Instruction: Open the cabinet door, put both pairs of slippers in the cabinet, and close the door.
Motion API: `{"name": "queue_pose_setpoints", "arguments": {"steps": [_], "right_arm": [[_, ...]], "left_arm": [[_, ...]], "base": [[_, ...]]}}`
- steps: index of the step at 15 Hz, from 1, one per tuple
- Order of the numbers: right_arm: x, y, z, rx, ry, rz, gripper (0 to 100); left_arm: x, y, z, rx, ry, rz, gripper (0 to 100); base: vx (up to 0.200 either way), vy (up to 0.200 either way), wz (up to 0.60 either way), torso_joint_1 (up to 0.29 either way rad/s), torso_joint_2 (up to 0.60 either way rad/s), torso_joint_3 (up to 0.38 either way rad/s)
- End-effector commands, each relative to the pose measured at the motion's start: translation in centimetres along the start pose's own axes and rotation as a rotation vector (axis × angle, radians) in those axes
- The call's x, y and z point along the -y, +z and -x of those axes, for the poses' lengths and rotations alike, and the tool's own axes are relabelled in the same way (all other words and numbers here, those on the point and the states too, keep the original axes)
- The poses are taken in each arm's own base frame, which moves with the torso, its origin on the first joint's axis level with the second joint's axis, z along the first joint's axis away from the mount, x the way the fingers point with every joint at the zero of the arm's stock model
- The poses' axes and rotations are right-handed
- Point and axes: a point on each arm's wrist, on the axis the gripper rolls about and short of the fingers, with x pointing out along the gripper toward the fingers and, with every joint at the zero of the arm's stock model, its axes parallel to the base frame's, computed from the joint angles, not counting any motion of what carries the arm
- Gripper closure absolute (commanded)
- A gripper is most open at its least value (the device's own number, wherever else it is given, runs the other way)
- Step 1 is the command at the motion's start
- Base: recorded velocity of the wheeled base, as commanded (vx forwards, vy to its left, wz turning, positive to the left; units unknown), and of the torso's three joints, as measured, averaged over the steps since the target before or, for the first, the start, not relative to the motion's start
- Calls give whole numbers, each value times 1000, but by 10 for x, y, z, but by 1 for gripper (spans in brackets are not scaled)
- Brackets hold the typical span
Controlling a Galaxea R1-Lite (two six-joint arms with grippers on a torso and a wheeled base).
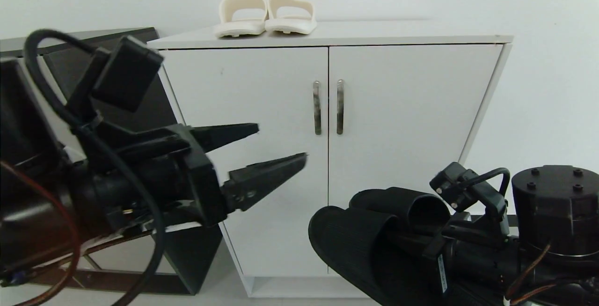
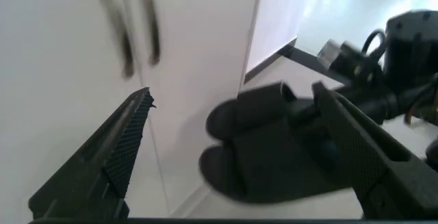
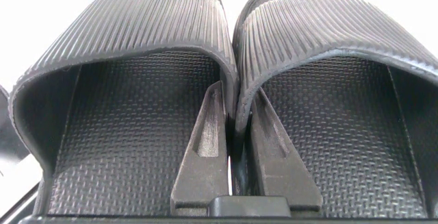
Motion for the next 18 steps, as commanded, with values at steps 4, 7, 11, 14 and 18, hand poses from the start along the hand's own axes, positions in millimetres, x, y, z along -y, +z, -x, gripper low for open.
{"name": "queue_pose_setpoints", "arguments": {"steps": [4,7,11,14,18], "right_arm": [[0,-2,-3,-12,0,1,100],[-1,-4,-3,-17,4,2,100],[-2,-3,-3,-14,12,5,100],[-3,-2,-3,2,14,3,100],[-3,-3,-6,-5,14,4,100]], "left_arm": [[10,3,-84,-30,-51,6,0],[3,20,-93,-81,-104,71,0],[-13,37,-100,-101,-220,197,0],[-23,33,-118,-113,-220,230,0],[-32,27,-125,-125,-192,238,0]], "base": [[0,0,0,0,0,0],[0,0,0,0,0,0],[0,0,0,0,0,0],[0,0,0,0,0,0],[0,0,0,0,0,0]]}}
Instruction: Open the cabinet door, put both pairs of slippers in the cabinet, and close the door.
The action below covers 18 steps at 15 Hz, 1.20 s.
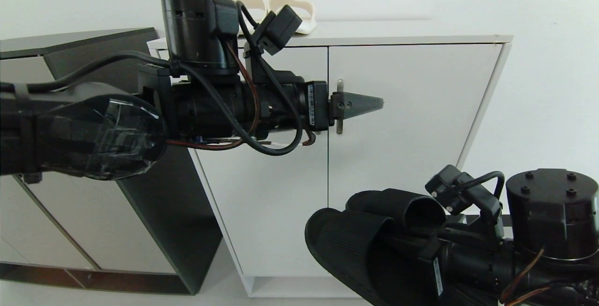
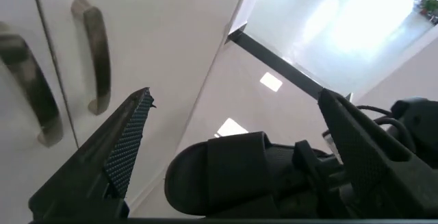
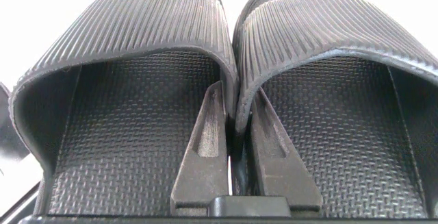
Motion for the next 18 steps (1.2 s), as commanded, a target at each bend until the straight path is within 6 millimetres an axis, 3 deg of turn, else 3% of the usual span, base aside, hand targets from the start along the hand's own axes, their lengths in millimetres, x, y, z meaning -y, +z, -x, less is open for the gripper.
{"name": "queue_pose_setpoints", "arguments": {"steps": [1,11,18], "right_arm": [[0,-1,-1,-7,-1,1,100],[0,-4,-4,-20,5,0,100],[0,-6,-7,-26,6,-2,100]], "left_arm": [[-9,-2,-2,-5,28,7,0],[-35,-9,-29,-10,91,32,0],[-40,-3,-44,15,83,27,0]], "base": [[0,0,0,0,0,0],[0,0,0,0,0,0],[0,0,0,0,0,0]]}}
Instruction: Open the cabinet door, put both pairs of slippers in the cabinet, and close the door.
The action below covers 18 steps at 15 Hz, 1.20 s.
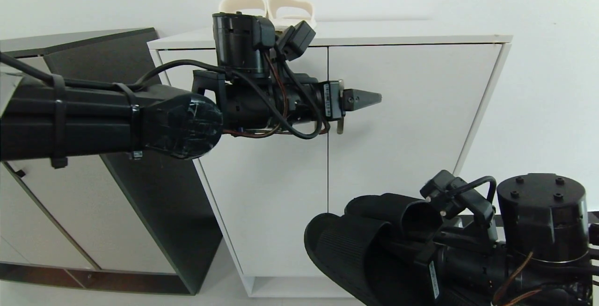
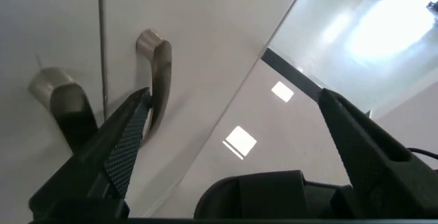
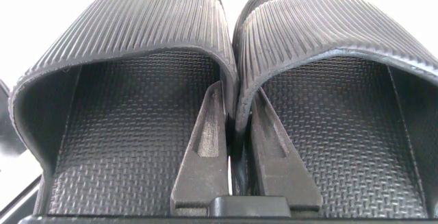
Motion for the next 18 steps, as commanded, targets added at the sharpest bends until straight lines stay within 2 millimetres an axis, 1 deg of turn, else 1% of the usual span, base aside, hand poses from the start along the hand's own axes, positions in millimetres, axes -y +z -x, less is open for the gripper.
{"name": "queue_pose_setpoints", "arguments": {"steps": [1,2,6,9,12,15,18], "right_arm": [[0,-1,-1,-7,0,0,100],[0,-1,-1,-5,0,0,100],[0,-3,1,-11,7,0,100],[-1,-7,7,-23,86,1,100],[-3,-6,18,-8,176,4,100],[-3,-9,22,-8,188,18,100],[-5,-14,25,-19,209,58,100]], "left_arm": [[-2,-4,-4,-9,4,4,0],[-3,-4,-4,-11,4,5,100],[0,-1,-1,1,11,1,100],[4,-2,2,-2,11,1,100],[10,-3,12,-10,5,3,100],[34,-1,36,-10,-34,-4,100],[62,-2,54,-13,-93,-17,100]], "base": [[0,0,0,0,0,0],[0,0,0,0,0,0],[0,0,0,0,0,0],[0,0,0,0,0,0],[0,0,0,0,0,0],[0,0,0,0,0,0],[0,0,0,0,0,0]]}}
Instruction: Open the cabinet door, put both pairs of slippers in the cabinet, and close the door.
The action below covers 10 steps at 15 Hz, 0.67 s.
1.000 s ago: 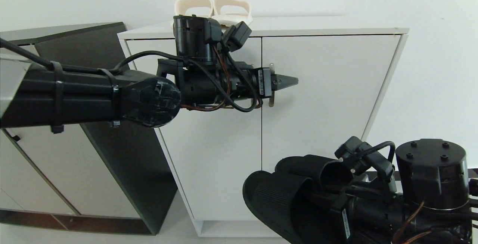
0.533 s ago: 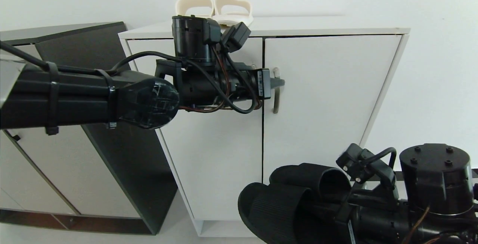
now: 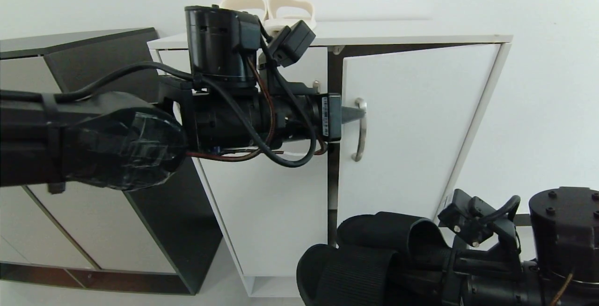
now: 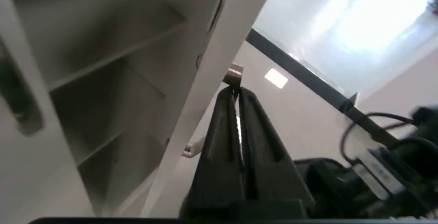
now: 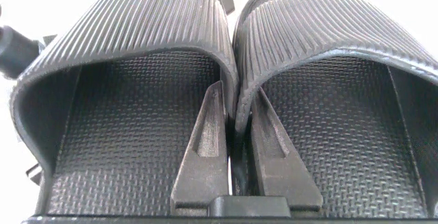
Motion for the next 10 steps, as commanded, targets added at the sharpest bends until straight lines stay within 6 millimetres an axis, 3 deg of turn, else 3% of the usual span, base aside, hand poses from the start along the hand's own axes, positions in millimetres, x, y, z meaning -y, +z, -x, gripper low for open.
{"name": "queue_pose_setpoints", "arguments": {"steps": [1,4,10], "right_arm": [[-3,-4,4,-7,34,8,100],[-5,-6,11,0,63,28,100],[-11,-11,18,-1,91,65,100]], "left_arm": [[26,6,23,25,-52,-21,100],[40,2,38,19,-82,-28,100],[29,-10,52,-9,-32,-8,100]], "base": [[0,0,0,0,0,0],[0,0,0,0,0,0],[0,0,0,0,0,0]]}}
